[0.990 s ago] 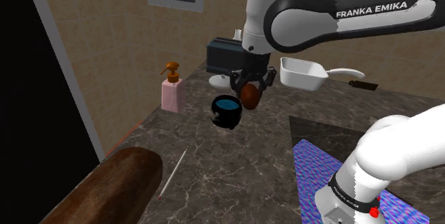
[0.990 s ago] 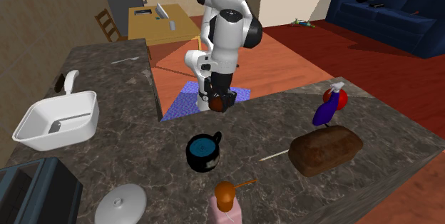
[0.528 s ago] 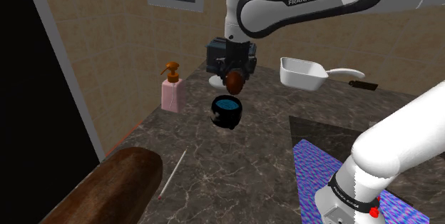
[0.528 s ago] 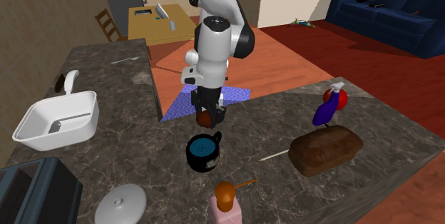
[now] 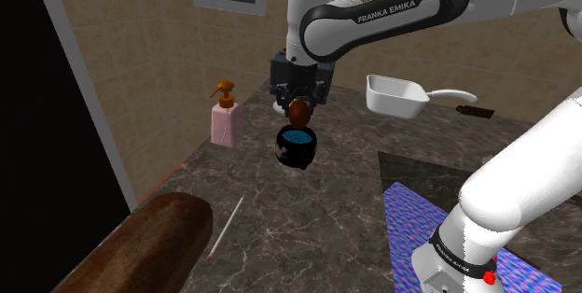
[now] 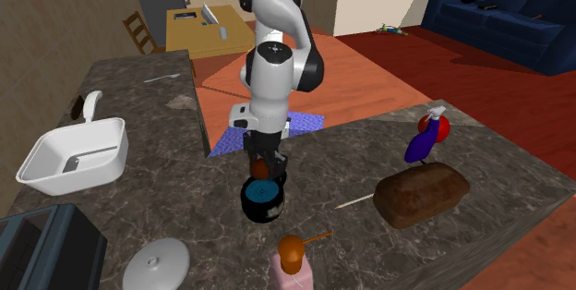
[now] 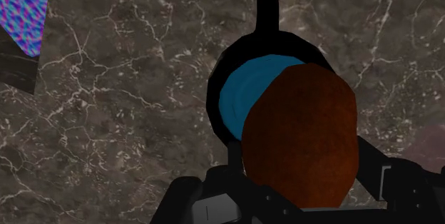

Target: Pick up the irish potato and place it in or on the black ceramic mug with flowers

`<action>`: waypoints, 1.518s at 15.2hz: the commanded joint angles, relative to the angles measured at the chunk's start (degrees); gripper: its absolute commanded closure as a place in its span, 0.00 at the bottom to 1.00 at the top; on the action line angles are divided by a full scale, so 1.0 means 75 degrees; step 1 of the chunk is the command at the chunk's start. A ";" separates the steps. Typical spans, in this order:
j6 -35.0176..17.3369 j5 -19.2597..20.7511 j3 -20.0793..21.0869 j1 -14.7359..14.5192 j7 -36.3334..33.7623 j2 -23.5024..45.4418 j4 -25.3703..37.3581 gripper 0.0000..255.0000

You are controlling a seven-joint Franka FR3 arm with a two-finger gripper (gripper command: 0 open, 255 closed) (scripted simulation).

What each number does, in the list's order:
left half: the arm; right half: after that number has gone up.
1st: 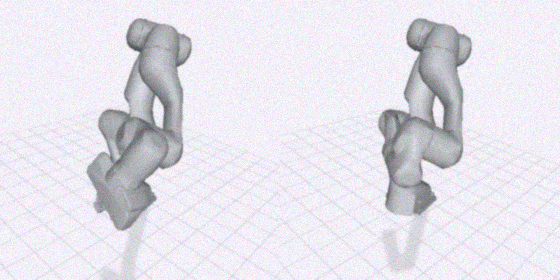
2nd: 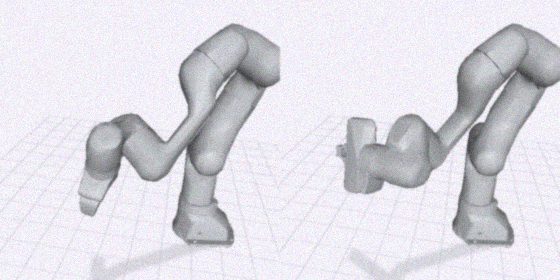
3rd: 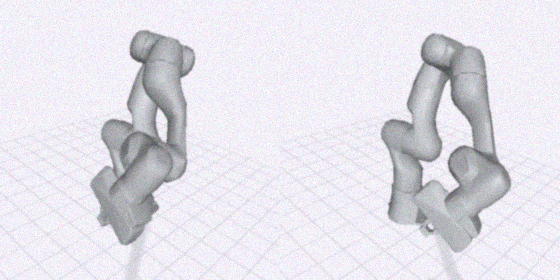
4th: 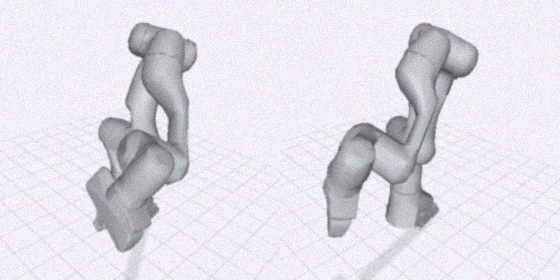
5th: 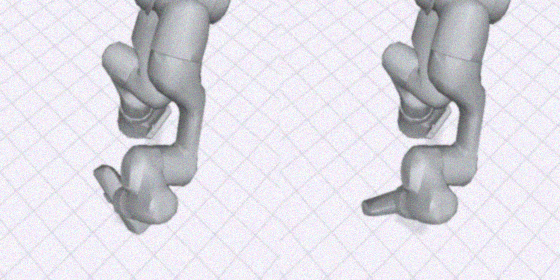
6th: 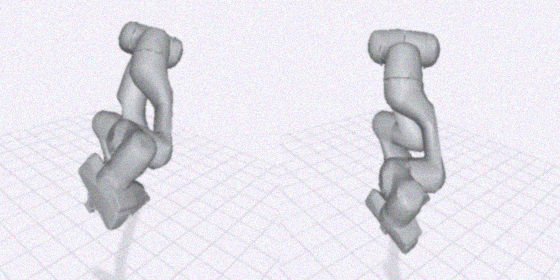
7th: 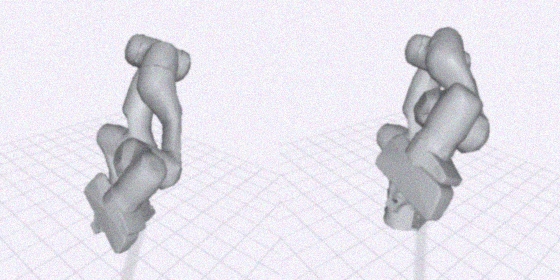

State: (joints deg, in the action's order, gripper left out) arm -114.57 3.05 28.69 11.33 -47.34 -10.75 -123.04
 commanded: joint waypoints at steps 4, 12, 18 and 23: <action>-0.0502 0.0088 0.0052 0.0001 -0.0127 0.0154 -0.0369 1.00; -0.0842 0.0174 0.0086 0.0007 -0.0226 0.0291 -0.0594 1.00; -0.0847 0.0173 0.0084 0.0007 -0.0225 0.0288 -0.0601 0.00; -0.0333 0.0044 0.0065 -0.0025 -0.0132 0.0085 -0.0262 0.00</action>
State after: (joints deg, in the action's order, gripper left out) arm -118.51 3.73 29.15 11.28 -48.44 -9.57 -125.91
